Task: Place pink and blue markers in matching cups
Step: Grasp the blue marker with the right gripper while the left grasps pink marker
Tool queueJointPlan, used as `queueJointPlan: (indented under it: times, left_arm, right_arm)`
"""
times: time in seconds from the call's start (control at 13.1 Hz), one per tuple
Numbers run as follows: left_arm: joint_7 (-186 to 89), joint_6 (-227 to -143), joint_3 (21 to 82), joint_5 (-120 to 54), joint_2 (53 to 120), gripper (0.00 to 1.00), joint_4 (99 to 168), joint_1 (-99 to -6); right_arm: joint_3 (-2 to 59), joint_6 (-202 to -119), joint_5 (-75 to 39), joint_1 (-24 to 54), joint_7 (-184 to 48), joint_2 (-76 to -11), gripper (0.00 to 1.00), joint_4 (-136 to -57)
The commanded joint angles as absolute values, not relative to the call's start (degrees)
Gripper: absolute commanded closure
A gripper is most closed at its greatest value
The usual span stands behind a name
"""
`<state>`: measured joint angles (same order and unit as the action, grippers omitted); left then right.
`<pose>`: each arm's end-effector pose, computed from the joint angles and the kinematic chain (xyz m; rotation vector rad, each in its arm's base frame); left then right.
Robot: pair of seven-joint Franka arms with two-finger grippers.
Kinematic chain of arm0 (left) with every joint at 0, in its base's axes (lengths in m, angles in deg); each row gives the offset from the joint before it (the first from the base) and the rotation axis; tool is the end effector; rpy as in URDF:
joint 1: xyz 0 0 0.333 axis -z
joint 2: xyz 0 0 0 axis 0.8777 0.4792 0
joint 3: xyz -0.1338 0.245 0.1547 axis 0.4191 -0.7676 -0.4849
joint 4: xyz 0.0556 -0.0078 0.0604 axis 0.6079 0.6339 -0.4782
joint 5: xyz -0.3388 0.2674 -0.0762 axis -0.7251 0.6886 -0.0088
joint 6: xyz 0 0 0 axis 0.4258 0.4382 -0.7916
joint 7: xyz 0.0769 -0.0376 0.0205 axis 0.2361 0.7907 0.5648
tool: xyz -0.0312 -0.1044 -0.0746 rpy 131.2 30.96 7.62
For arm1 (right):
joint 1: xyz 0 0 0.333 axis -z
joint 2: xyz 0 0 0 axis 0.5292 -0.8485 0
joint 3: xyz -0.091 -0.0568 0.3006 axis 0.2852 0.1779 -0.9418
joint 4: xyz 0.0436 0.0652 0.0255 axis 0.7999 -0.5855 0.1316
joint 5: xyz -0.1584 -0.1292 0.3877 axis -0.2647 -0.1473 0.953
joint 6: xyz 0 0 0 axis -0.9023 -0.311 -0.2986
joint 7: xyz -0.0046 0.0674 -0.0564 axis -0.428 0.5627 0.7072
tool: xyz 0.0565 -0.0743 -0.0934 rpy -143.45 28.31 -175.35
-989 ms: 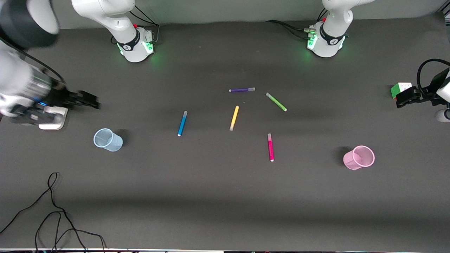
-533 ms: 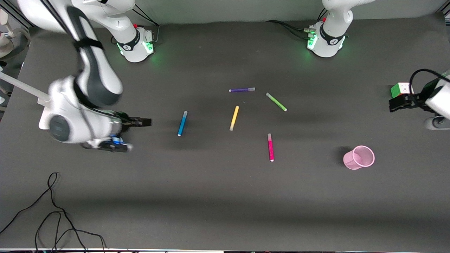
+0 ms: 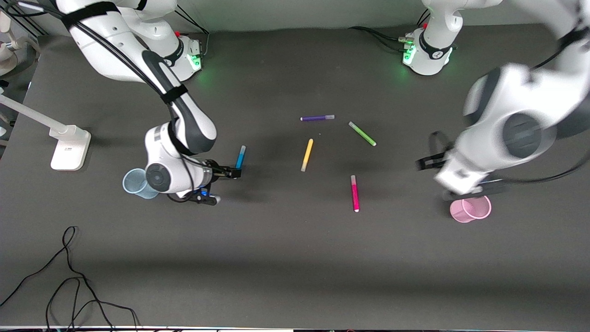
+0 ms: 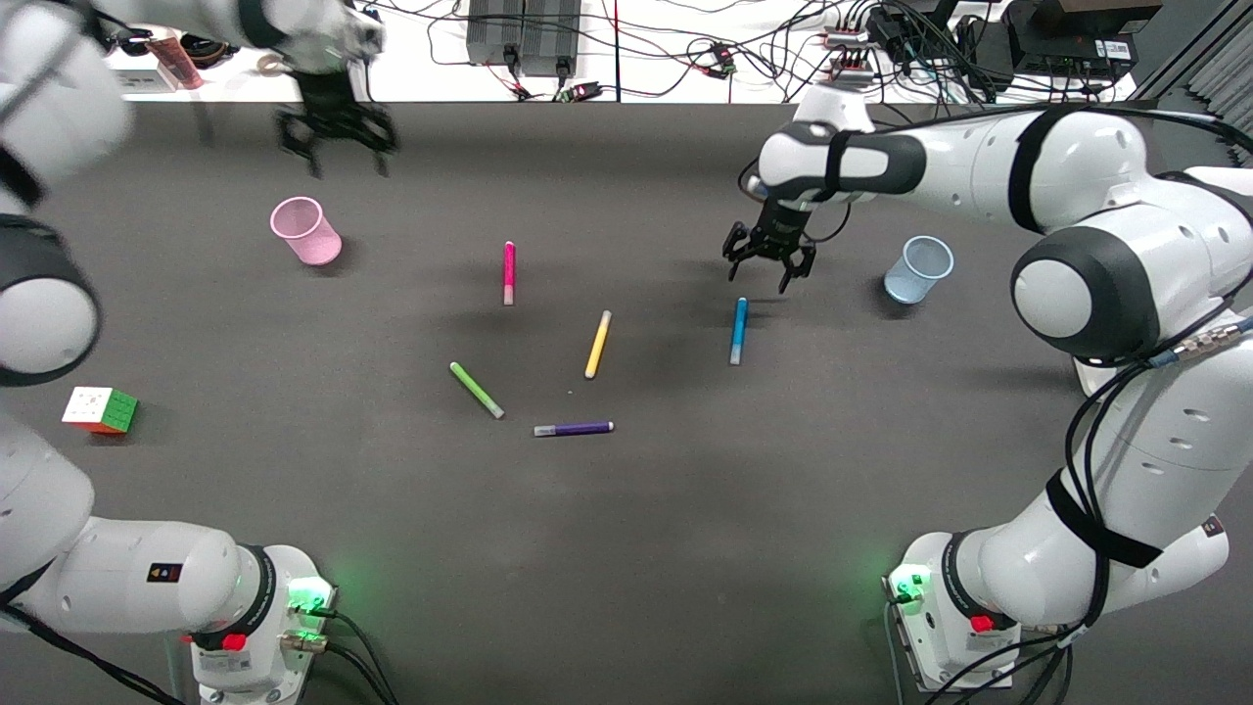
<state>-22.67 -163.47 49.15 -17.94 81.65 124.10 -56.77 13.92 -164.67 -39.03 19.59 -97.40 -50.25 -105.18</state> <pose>0.6374 -0.2085 0.3847 -2.9934 -0.2801 0.3480 0.5769 0.2487 0.1553 -2.9111 0.3442 0.6112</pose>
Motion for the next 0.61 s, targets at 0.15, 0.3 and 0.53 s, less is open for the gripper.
queueJointPlan:
  times: [0.15, 0.3, 0.53]
  left_arm:
    - [-11.0, -178.1, 48.3, -18.1, 90.1, 0.05, 128.4, -48.9]
    - [-11.0, -183.8, 48.3, -18.1, 92.7, 0.07, 130.4, -48.2]
    - [-8.5, -197.6, 48.3, -18.1, 93.4, 0.13, 138.6, -47.4]
  right_arm:
    - [13.5, -171.2, -37.9, 20.0, -99.3, -51.7, 0.03, -108.4]
    - [13.5, -172.9, -37.8, 19.9, -99.3, -52.9, 0.13, -108.6]
    - [13.4, -174.0, -37.7, 20.0, -99.6, -53.9, 0.41, -108.8]
